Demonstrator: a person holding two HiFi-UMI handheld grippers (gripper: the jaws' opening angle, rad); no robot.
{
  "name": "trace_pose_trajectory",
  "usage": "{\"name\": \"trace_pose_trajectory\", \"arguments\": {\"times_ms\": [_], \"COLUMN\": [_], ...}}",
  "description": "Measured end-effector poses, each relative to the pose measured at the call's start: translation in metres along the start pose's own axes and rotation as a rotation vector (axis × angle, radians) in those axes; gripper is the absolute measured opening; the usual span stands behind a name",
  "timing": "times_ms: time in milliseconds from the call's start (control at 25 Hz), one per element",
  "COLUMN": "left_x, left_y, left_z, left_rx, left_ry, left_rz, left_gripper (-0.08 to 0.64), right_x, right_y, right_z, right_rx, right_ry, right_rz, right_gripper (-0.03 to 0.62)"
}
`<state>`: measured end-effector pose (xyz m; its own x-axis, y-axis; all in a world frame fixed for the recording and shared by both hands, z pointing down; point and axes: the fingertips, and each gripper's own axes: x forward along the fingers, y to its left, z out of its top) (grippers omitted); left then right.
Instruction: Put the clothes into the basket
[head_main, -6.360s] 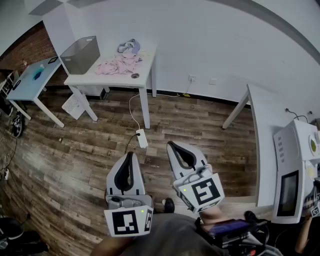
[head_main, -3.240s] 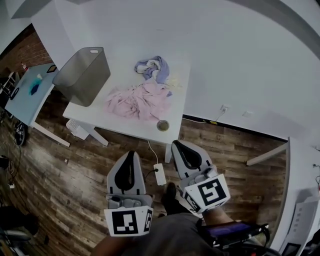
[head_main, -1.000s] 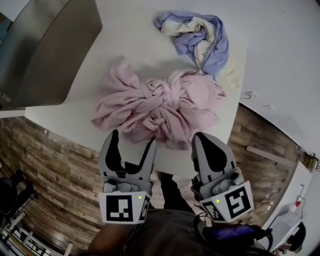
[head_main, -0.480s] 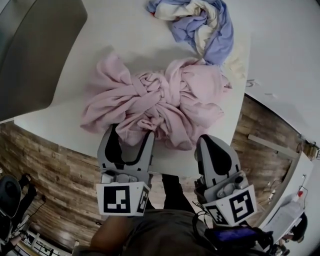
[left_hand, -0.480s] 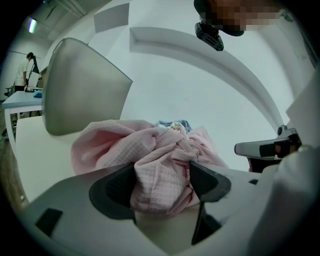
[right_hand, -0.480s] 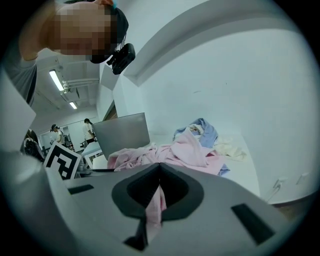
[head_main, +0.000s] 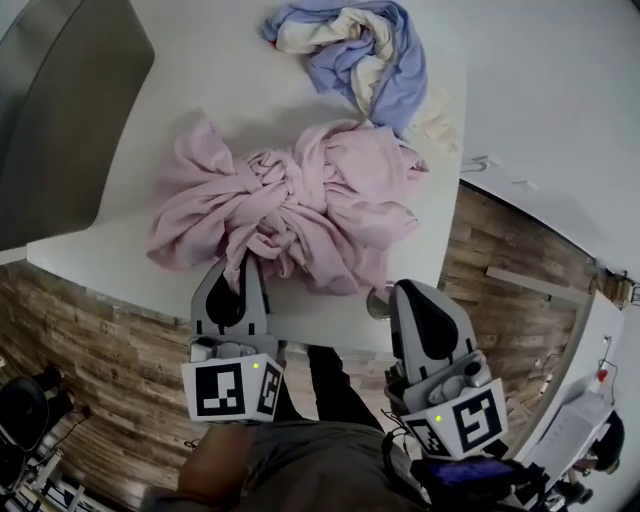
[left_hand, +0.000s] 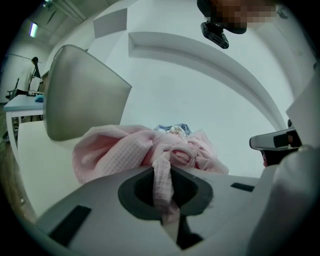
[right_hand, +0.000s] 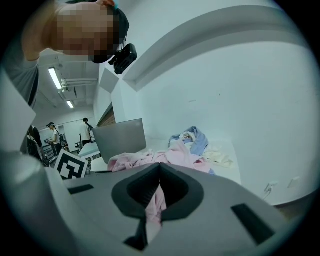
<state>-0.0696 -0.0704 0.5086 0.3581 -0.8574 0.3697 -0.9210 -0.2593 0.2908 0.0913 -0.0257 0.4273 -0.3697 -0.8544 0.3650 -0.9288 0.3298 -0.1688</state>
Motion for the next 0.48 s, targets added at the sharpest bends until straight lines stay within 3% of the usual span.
{"name": "trace_pose_trajectory", "arguments": {"times_ms": [480], "left_x": [-0.034], "left_y": [-0.041], "left_z": [0.095], "left_rx": [0.111], "left_ry": [-0.147], "left_rz": [-0.021], "left_gripper": [0.028], "right_x": [-0.049], "right_y": [0.007], "right_z": [0.065], "right_rx": [-0.022], "right_ry": [-0.187], "right_rz": [0.033], "right_gripper": [0.006]}}
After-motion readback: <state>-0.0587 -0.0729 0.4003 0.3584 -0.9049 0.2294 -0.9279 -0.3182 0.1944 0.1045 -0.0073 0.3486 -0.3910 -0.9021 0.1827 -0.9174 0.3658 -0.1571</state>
